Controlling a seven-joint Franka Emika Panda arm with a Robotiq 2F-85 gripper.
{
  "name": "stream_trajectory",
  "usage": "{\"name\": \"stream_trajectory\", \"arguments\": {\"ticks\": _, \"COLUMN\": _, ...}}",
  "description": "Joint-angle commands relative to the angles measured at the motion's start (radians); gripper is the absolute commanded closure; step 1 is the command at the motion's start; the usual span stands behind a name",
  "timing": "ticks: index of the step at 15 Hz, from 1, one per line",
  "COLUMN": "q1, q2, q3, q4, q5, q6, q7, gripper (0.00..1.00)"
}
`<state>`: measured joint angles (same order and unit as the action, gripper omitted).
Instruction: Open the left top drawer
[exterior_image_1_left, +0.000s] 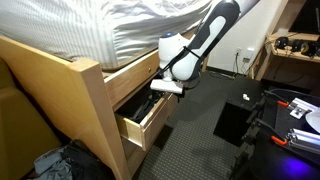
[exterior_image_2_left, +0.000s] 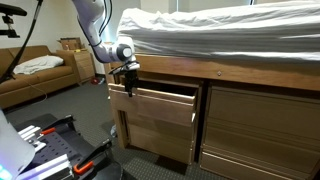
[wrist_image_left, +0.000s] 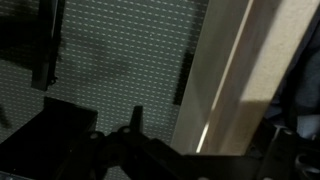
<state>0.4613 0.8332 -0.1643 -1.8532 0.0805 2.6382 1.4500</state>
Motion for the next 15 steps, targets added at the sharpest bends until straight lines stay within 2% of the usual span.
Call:
{"name": "stream_trajectory", "arguments": {"ticks": 1, "q1": -0.018, "q2": -0.001, "q3": 0.017, "q4": 0.002, "q5": -0.027, "q6": -0.001, "q7": 0.017, "gripper": 0.00}}
{"name": "stream_trajectory", "arguments": {"ticks": 3, "q1": -0.001, "q2": -0.015, "q3": 0.008, "q4": -0.033, "q5": -0.034, "q6": 0.029, "q7": 0.029, "gripper": 0.00}}
{"name": "stream_trajectory", "arguments": {"ticks": 5, "q1": 0.041, "q2": -0.098, "q3": 0.011, "q4": -0.209, "q5": -0.049, "q6": 0.182, "q7": 0.029, "gripper": 0.00}}
{"name": "stream_trajectory", "arguments": {"ticks": 6, "q1": 0.069, "q2": -0.099, "q3": 0.003, "q4": -0.245, "q5": -0.050, "q6": 0.245, "q7": 0.048, "gripper": 0.00}}
{"name": "stream_trajectory", "arguments": {"ticks": 10, "q1": 0.118, "q2": -0.147, "q3": 0.028, "q4": -0.438, "q5": 0.018, "q6": 0.430, "q7": 0.064, "gripper": 0.00}}
{"name": "stream_trajectory", "arguments": {"ticks": 13, "q1": 0.147, "q2": -0.211, "q3": 0.046, "q4": -0.581, "q5": 0.081, "q6": 0.490, "q7": 0.060, "gripper": 0.00}}
{"name": "stream_trajectory", "arguments": {"ticks": 14, "q1": 0.144, "q2": -0.136, "q3": 0.017, "q4": -0.458, "q5": 0.078, "q6": 0.466, "q7": 0.037, "gripper": 0.00}}
{"name": "stream_trajectory", "arguments": {"ticks": 15, "q1": 0.151, "q2": -0.157, "q3": 0.025, "q4": -0.503, "q5": 0.092, "q6": 0.475, "q7": 0.037, "gripper": 0.00}}
